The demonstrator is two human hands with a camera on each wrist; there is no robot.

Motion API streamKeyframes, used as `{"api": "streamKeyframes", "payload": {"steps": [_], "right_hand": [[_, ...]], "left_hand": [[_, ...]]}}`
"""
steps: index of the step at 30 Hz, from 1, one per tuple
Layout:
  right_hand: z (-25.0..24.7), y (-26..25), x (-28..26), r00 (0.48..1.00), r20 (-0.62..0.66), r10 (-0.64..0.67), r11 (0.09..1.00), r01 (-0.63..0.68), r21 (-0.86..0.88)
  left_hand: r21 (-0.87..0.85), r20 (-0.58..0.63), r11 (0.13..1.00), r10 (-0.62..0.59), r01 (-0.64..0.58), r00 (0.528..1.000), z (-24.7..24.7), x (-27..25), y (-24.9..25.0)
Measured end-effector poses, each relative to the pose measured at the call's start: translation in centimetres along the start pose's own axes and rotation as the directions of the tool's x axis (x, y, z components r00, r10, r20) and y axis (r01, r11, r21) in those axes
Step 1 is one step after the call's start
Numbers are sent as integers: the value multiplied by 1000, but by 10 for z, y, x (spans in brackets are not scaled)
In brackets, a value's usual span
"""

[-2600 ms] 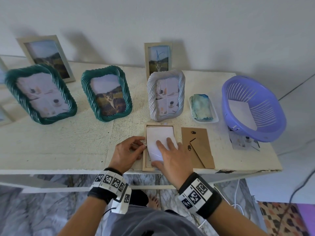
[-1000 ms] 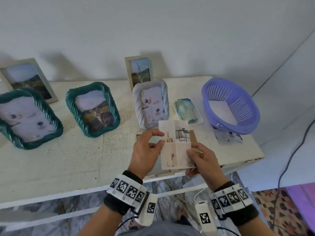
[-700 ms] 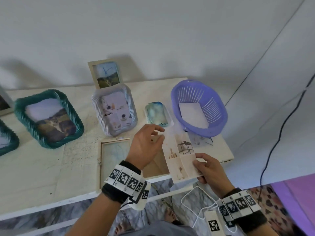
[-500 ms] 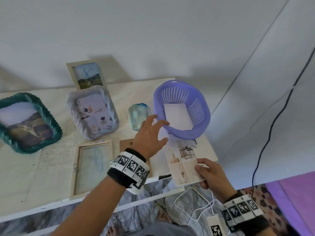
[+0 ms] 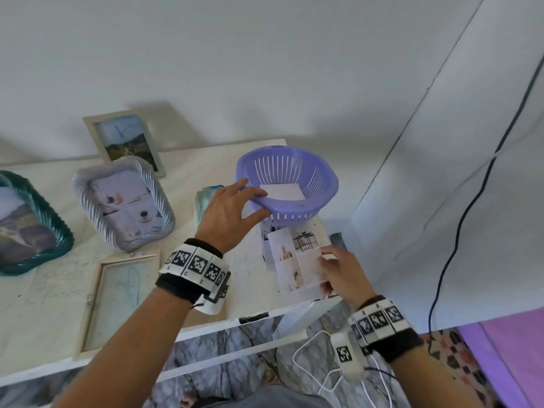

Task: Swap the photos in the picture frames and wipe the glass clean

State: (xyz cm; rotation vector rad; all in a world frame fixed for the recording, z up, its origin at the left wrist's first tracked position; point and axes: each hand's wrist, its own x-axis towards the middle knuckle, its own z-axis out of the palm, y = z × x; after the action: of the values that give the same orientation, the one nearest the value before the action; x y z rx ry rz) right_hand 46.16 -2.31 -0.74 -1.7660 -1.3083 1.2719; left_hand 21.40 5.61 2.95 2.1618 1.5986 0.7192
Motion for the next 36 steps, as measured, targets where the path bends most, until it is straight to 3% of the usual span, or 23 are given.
{"api": "streamKeyframes", "payload": {"steps": [4,6,9,13,17,23,27,30,32,34,36], "right_hand": [[5,-14,33,999,-8,32,992,-32,-118],[8,-16,46,1000,-24,16,959,-22,-282],[11,-15,56,998,-46,-53,810,16,-587],[15,-14,59,996,-49,-81,686,20,-728],[17,-6,62,997,-51,-64,669,5,-743],[-8,5,54,996,-87,-28,769,-34,-638],[-56,-2,60,973,-232,-21,799,-123,-589],[-86,-46,65,933,-302,-195,795,-30,-606],[-89,-86,71,901,-269,-339,752,88,-653],[-79,-124,81,883,-154,-443,675,216,-705],[-61,-151,98,885,41,-463,575,335,-746]], "left_hand": [[-19,-24,1000,-10,10,1000,-8,2,13],[-26,-28,1000,-5,4,1000,-12,1,20],[-18,-28,1000,-8,7,1000,-13,-1,22],[16,-3,999,-28,28,1000,-8,-6,16],[40,-11,999,-34,34,999,4,-16,11],[77,-39,997,-7,10,999,26,-36,4],[79,-22,997,3,-2,1000,35,-44,-2],[69,-24,998,15,-13,1000,36,-46,-4],[72,-14,997,31,-29,999,37,-47,-5],[71,-4,997,36,-36,999,37,-47,-4],[66,-5,997,34,-33,999,38,-47,-5]]}}
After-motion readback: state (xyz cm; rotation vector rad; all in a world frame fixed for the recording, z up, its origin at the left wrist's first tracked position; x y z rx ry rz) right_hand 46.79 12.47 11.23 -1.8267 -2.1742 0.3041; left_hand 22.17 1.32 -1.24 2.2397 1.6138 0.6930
